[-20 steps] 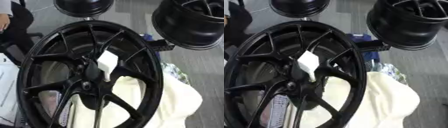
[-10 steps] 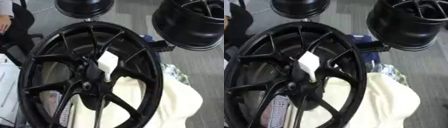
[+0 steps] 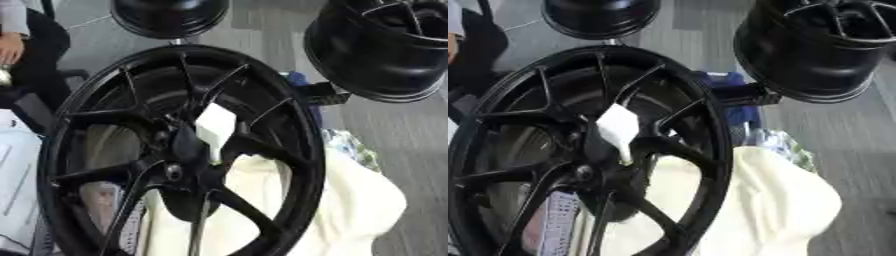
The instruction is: Pull the pin out of the wheel hub.
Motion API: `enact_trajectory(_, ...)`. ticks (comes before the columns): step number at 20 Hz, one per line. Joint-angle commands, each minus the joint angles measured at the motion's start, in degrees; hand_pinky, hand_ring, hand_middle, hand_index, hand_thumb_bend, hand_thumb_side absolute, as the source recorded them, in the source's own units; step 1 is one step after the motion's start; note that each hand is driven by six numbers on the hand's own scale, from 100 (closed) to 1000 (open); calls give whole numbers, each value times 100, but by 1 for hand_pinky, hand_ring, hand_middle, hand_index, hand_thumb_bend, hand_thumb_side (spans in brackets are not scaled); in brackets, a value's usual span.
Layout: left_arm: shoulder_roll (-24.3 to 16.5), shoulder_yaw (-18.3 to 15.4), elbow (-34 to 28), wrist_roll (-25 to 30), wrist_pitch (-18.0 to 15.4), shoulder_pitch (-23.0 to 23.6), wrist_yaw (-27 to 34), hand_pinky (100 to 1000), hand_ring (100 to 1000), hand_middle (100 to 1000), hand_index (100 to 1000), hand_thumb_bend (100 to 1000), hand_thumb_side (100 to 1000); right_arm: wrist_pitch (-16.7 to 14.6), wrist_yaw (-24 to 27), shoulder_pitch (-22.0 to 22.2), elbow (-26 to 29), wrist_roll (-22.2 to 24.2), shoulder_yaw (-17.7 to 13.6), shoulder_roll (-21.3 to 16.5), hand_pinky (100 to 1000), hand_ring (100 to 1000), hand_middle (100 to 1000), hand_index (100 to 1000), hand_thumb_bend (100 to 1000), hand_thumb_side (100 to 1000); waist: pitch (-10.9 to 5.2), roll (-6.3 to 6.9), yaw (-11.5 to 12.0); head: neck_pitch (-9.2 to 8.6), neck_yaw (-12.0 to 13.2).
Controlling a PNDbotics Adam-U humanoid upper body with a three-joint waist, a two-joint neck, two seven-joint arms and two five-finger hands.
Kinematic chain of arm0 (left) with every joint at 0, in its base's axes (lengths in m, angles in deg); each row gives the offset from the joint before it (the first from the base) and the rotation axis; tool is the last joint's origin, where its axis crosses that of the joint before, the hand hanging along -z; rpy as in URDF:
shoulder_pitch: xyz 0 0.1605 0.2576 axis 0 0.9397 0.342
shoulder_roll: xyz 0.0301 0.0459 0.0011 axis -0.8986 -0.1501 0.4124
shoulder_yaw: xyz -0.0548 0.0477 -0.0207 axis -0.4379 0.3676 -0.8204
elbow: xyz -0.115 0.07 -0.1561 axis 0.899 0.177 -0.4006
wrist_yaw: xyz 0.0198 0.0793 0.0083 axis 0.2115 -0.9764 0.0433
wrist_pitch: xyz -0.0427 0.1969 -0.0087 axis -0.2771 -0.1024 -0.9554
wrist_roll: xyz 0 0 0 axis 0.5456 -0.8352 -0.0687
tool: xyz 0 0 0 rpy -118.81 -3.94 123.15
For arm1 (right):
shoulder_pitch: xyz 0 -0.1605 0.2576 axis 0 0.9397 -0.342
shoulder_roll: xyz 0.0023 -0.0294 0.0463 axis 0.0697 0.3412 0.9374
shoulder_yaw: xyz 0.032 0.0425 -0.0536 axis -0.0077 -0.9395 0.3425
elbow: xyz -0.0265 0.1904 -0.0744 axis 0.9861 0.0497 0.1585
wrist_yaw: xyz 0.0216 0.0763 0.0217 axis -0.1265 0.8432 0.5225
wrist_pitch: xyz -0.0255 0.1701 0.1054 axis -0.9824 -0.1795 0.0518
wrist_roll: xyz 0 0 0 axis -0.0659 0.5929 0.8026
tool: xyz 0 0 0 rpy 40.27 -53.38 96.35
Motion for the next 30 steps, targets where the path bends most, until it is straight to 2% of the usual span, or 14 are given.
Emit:
enact_trajectory(1,-186,-88,-105,-36,-35,-112,-62,881,869,804,892,303,100,511,-67,-19,103,-507,-39,-240,467,626,680,842,306,305,-122,33,-6,-40,5)
enact_trajectory(4,-174,-98,-104,-121,4,-128,-16,869,854,780,874,235,100,508,-70,-17,103,-507,-53,-231,466,626,680,842,311,304,-121,40,-7,-39,2)
enact_trajectory(5,-167,-101,-99,-155,29,-135,31,853,834,753,852,122,135,509,-68,-16,103,-507,-53,-231,466,626,680,841,312,304,-121,42,-6,-39,2)
enact_trajectory(6,-154,-118,-87,-232,69,-150,123,836,811,718,822,100,357,511,-66,-14,103,-507,-50,-233,466,626,679,841,311,304,-122,43,-5,-35,1)
enact_trajectory(7,-146,-125,-80,-332,110,-160,233,828,799,697,803,100,436,513,-65,-13,103,-507,-47,-237,467,626,679,841,310,305,-123,44,-5,-34,0)
enact_trajectory(8,-141,-128,-84,-450,137,-168,352,823,789,680,797,100,462,514,-65,-15,103,-507,-45,-244,467,626,679,841,310,304,-126,45,-6,-36,-2)
enact_trajectory(13,-143,-87,-209,-791,123,-149,826,811,764,646,790,100,466,531,-85,-25,103,-507,-24,-293,469,627,680,840,314,301,-138,45,-13,-44,2)
enact_trajectory(15,-141,-87,-289,-867,135,-146,938,805,753,632,784,100,501,549,-90,-25,103,-507,-10,-315,467,627,680,840,317,303,-143,42,-16,-43,3)
enact_trajectory(16,-137,-91,-331,-919,144,-148,999,802,748,625,781,100,476,561,-91,-24,103,-507,-4,-327,467,628,680,840,317,300,-146,42,-17,-39,7)
enact_trajectory(23,-143,-80,-748,-1114,173,-59,1287,797,739,613,776,100,470,622,-74,-5,103,-507,46,-401,467,627,680,839,321,299,-140,45,-20,-34,17)
enact_trajectory(30,-183,28,-1990,-957,90,83,1344,800,743,619,781,100,415,641,-68,-6,103,-507,87,-439,466,627,680,839,323,297,-135,26,-18,-36,29)
